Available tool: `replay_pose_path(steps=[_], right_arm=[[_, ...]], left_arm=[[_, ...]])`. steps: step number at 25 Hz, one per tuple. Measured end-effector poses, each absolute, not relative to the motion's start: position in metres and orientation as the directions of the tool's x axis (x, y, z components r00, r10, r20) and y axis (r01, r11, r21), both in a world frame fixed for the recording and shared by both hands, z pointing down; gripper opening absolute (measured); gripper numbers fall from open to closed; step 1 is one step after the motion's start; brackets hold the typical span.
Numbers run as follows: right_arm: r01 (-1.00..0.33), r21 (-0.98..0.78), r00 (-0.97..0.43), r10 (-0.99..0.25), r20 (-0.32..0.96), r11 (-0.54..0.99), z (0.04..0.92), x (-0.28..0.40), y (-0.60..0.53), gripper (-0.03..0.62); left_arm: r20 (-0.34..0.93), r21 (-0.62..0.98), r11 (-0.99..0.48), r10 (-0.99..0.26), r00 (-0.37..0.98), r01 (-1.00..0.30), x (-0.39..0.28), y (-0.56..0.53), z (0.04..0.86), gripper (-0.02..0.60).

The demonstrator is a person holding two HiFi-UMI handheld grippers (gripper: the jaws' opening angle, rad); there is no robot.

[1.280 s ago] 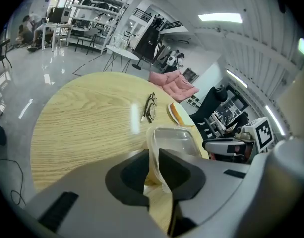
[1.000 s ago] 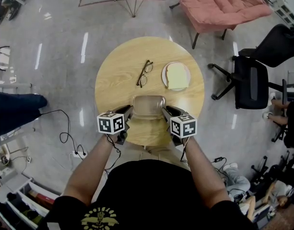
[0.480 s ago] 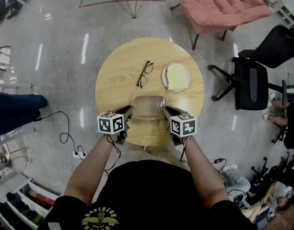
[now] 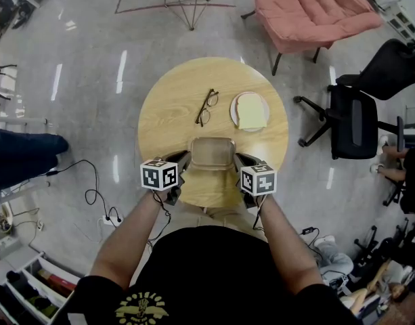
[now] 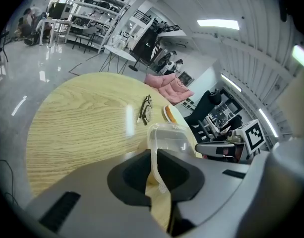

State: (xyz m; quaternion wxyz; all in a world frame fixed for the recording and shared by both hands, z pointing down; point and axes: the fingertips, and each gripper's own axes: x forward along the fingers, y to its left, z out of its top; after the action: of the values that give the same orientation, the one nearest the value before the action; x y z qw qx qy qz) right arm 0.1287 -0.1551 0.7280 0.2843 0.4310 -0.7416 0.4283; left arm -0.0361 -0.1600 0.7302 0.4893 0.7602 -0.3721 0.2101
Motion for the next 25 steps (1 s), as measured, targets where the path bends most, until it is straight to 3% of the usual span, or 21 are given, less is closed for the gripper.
replay_pose_path(steps=[7, 25], right_arm=[[-0.889, -0.382, -0.457, -0.431, 0.778, 0.253, 0.714, 0.129, -0.153, 0.015], [-0.89, -0.271, -0.454, -0.654, 0.605, 0.367, 0.596, 0.114, -0.135, 0.015]], left_arm=[[0.676, 0.565, -0.298, -0.368, 0.639, -0.769, -0.039, -0.152, 0.712, 0.032], [0.559, 0.378, -0.488, -0.557, 0.614, -0.787, -0.054, -0.145, 0.603, 0.015]])
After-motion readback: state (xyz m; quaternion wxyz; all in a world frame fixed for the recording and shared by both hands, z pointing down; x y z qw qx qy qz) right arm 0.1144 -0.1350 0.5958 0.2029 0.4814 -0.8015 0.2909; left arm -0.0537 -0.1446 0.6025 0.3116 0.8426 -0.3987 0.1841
